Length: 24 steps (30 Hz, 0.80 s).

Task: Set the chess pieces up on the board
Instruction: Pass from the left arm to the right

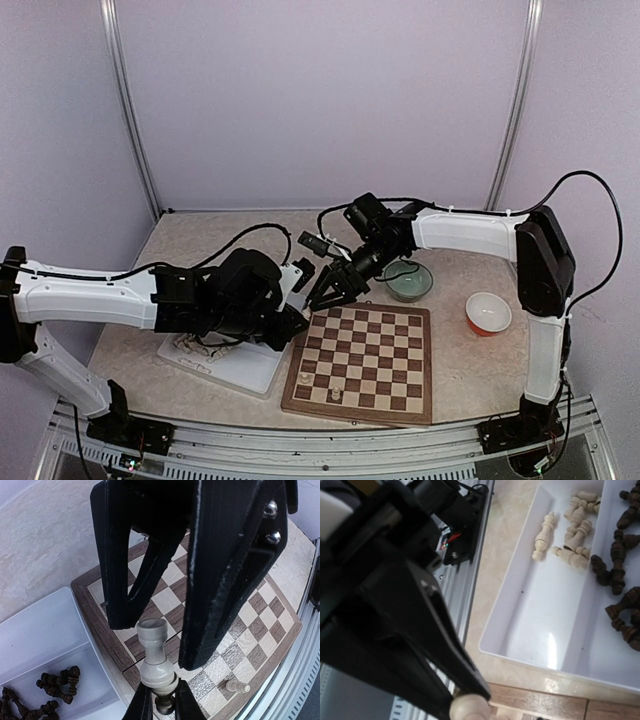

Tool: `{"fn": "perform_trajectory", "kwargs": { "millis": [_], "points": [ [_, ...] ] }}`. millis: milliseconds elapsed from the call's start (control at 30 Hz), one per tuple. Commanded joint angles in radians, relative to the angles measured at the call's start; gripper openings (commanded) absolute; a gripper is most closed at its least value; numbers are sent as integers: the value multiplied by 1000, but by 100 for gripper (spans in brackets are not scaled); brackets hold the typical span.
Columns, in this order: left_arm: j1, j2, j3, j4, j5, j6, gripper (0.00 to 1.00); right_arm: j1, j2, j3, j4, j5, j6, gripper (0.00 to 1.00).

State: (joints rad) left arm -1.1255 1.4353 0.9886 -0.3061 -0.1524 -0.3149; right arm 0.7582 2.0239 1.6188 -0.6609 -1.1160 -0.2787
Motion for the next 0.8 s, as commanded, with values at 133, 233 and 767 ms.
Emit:
{"fn": "perform_trajectory", "kwargs": {
  "millis": [133, 233, 767],
  "points": [
    [-7, 24, 29, 20, 22, 16, 0, 13, 18, 3, 5, -47, 17, 25],
    [-8, 21, 25, 17, 14, 16, 0, 13, 19, 4, 6, -45, 16, 9],
    [39, 25, -34, 33, 13, 31, 0, -175, -199, -115, -89, 116, -120, 0]
  ]
}}
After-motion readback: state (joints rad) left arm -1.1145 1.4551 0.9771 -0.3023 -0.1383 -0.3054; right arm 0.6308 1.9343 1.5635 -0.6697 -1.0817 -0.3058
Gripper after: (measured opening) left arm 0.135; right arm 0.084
